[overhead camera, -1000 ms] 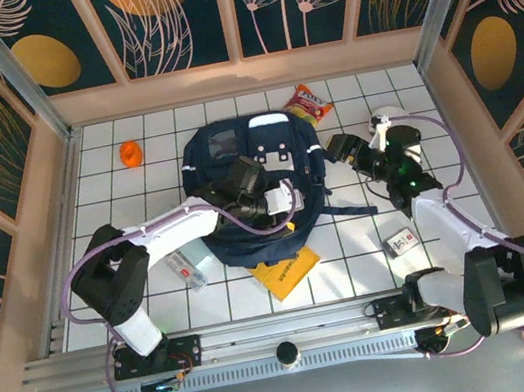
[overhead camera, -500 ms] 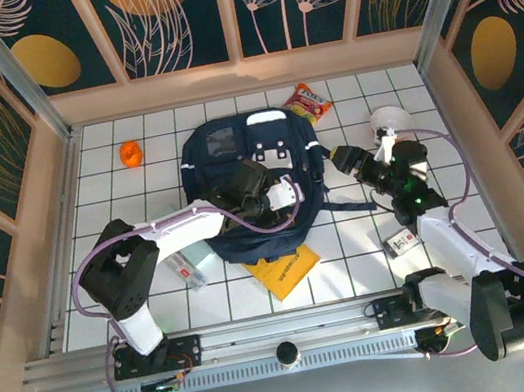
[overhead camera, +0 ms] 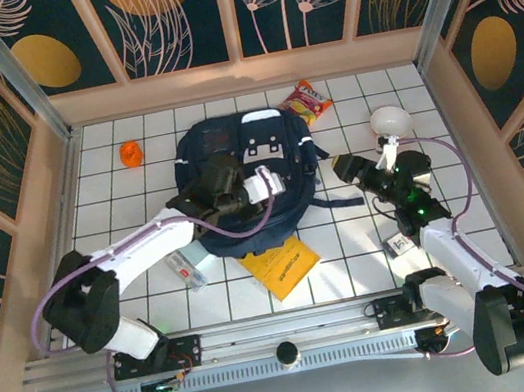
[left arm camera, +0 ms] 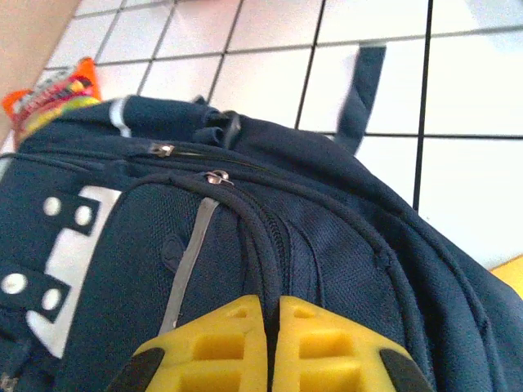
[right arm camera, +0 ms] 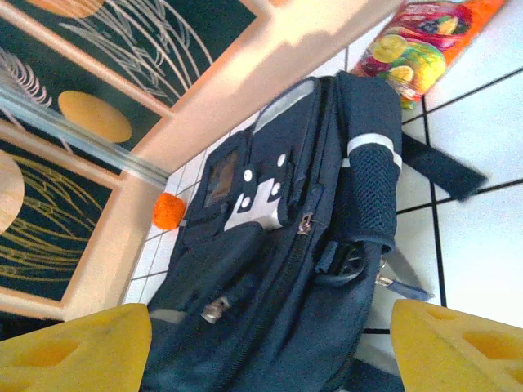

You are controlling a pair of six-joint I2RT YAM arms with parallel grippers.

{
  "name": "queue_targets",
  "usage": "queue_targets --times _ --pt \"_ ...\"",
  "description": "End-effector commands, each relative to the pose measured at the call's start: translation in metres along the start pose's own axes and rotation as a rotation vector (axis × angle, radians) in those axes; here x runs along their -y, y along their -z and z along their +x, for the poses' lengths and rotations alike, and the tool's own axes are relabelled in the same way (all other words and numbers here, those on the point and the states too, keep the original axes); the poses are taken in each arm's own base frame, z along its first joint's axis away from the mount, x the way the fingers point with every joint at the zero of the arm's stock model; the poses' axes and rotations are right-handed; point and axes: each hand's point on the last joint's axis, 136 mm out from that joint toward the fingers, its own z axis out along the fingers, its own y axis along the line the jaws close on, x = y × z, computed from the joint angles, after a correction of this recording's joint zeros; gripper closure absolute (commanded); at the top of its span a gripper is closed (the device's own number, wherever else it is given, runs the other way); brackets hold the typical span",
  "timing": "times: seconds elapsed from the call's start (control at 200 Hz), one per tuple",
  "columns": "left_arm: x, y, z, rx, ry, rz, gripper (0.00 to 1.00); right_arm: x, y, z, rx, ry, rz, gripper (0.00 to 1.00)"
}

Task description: Pack the student bag

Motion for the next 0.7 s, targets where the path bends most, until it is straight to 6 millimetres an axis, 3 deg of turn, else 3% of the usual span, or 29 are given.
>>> queue_targets --times 0.0,0.125,0.21,0.35,0.576,0.696 --pt "-0.020 0.036 -0.037 0.137 0.002 0.016 1.00 -0.009 0.000 0.005 -0.012 0.134 -0.071 0.23" --pt "-0.039 0.061 -0.043 0.181 0.006 0.014 1.00 -0.013 -0.006 0.009 -0.045 0.259 -0.111 0.24" --pt "-0.053 0.077 -0.051 0.235 0.031 0.017 1.00 -0.025 -0.009 0.013 -0.063 0.369 -0.186 0.32" --pt "-0.073 0.095 -0.053 0.267 0.029 -0.006 1.00 -0.041 -0.019 0.035 -0.068 0.529 -0.260 0.38" --pt "-0.098 0.120 -0.064 0.316 0.016 -0.040 1.00 -0.029 -0.046 0.063 -0.120 0.608 -0.208 0.39" --pt "-0.102 0.128 -0.070 0.339 0.006 -0.044 1.00 -0.026 -0.061 0.067 -0.126 0.655 -0.219 0.38"
